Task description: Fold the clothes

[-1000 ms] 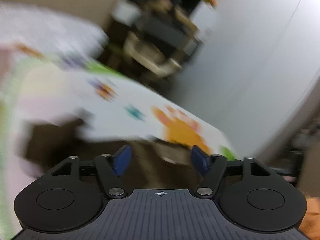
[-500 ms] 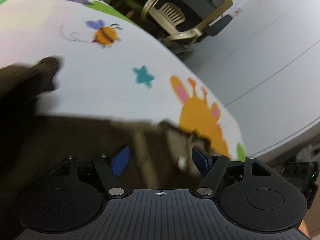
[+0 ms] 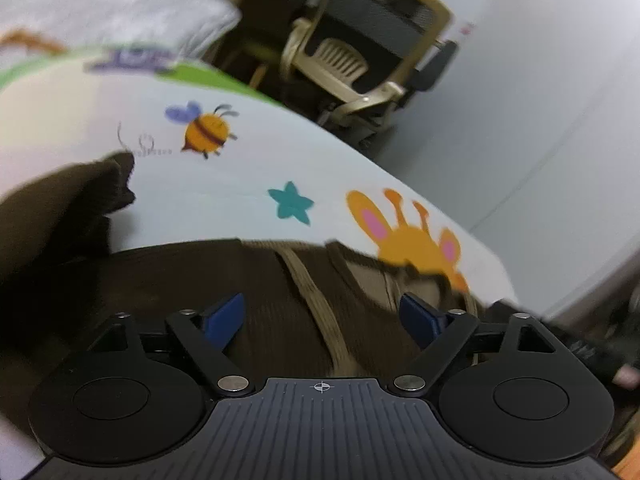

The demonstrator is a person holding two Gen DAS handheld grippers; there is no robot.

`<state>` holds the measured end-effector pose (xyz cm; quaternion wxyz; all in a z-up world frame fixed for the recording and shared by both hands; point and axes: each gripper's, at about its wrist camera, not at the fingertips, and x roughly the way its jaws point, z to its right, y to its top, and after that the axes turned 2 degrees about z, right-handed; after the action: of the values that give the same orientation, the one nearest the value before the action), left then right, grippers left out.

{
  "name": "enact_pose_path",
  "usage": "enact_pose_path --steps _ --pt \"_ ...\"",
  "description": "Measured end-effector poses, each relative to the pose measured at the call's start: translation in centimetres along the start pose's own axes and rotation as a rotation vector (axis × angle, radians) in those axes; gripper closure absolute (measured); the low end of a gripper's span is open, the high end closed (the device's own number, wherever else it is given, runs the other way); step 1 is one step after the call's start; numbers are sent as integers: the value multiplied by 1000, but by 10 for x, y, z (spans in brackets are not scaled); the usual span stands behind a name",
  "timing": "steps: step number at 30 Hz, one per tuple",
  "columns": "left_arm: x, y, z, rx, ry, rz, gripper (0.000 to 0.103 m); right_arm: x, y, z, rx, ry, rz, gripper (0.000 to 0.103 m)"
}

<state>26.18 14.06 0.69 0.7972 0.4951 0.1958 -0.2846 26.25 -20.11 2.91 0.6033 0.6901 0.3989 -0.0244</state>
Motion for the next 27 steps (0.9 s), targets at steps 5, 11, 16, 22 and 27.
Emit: enact_pose_path --steps 5,11,16,22,27 --pt "-46 -29 31 134 23 12 9 -74 -46 -37 -201 -40 -33 33" --pt "-91 -62 53 205 21 3 8 -120 -94 -90 -344 77 -113 30" --pt "-130 -92 54 245 34 16 7 -128 -135 -139 -566 159 -140 30" --pt "-186 -130 56 392 70 40 6 -109 -151 -156 -696 69 -148 61" --pt "-206 -167 68 579 63 11 5 -136 -87 -135 -478 -27 91 84"
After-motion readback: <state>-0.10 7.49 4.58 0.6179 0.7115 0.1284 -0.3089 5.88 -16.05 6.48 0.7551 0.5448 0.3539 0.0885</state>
